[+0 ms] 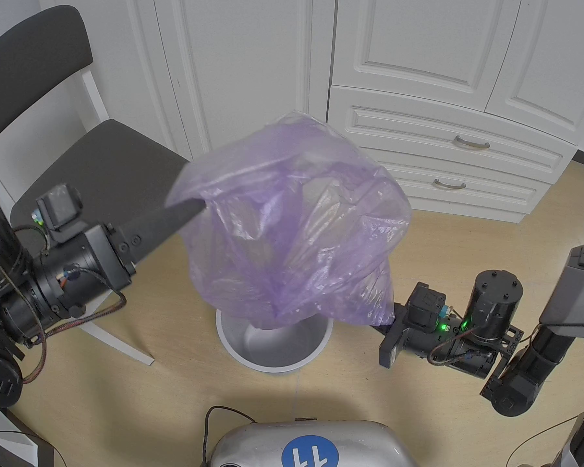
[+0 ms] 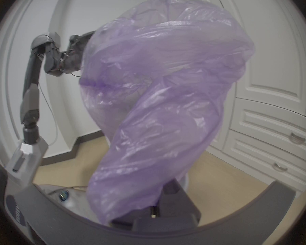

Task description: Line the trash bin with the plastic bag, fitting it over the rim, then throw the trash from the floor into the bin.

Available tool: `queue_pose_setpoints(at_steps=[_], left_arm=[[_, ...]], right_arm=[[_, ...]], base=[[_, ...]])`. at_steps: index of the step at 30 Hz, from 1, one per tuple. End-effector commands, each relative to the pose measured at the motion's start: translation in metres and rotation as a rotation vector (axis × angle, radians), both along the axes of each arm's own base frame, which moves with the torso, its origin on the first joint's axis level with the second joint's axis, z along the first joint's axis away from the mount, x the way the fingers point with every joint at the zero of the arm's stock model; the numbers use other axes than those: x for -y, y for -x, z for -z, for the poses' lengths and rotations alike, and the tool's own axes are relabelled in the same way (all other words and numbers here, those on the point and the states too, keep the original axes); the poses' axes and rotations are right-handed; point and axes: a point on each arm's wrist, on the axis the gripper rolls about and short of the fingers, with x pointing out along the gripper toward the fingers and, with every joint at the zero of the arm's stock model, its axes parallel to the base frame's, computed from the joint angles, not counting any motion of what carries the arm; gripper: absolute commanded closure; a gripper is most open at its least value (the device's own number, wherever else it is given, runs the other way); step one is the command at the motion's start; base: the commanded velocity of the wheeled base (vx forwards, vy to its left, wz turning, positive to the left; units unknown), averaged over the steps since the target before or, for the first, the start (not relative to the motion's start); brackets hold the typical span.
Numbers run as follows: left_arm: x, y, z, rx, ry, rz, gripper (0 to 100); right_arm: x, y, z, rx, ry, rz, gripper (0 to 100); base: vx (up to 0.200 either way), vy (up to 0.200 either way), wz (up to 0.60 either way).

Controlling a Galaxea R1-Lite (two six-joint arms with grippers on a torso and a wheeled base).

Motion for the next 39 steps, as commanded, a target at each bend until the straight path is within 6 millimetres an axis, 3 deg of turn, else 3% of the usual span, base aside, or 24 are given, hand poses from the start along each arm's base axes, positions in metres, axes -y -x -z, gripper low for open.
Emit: queue_pose_setpoints(at_steps=[1,3,7,11,16,23,26,27,30,35,39], left_arm=[[0.003,-0.013,0.030,-0.118,-0.075,-0.013,0],[-0.005,-0.012,0.041,-0.160,-0.145,-0.044,0],[-0.012,-0.012,0.053,-0.208,-0.243,-0.070,0],[-0.020,-0.008,0.060,-0.262,-0.327,-0.084,0],[-0.026,-0.008,0.049,-0.257,-0.330,-0.111,0],[-0.027,-0.011,0.040,-0.263,-0.334,-0.147,0],[-0.027,-0.012,0.040,-0.268,-0.340,-0.180,0],[-0.028,-0.012,0.041,-0.282,-0.358,-0.240,0],[-0.028,-0.011,0.040,-0.282,-0.370,-0.304,0],[-0.029,-0.004,0.034,-0.247,-0.387,-0.375,0],[-0.032,0.004,0.028,-0.247,-0.386,-0.383,0]], right_arm=[[0.018,-0.023,0.018,-0.020,0.034,0.084,100],[0.032,-0.041,0.025,0.084,0.138,0.135,100],[0.032,-0.043,0.017,0.162,0.175,0.138,100],[0.020,-0.038,-0.010,0.252,0.122,0.110,100],[0.004,-0.015,-0.045,0.326,0.060,0.045,100],[-0.027,0.036,-0.099,0.140,-0.085,-0.081,100],[-0.033,0.043,-0.110,0.080,-0.125,-0.075,100],[-0.043,0.048,-0.126,-0.005,-0.200,-0.036,100],[-0.058,0.052,-0.142,-0.093,-0.308,0.029,100],[-0.069,0.059,-0.150,-0.183,-0.412,0.074,100],[-0.068,0.051,-0.146,-0.195,-0.396,0.108,100]], base=[[0.000,0.000,0.00],[0.000,0.000,0.00],[0.000,0.000,0.00],[0.000,0.000,0.00],[0.000,0.000,0.00],[0.000,0.000,0.00],[0.000,0.000,0.00],[0.000,0.000,0.00],[0.000,0.000,0.00],[0.000,0.000,0.00],[0.000,0.000,0.00]])
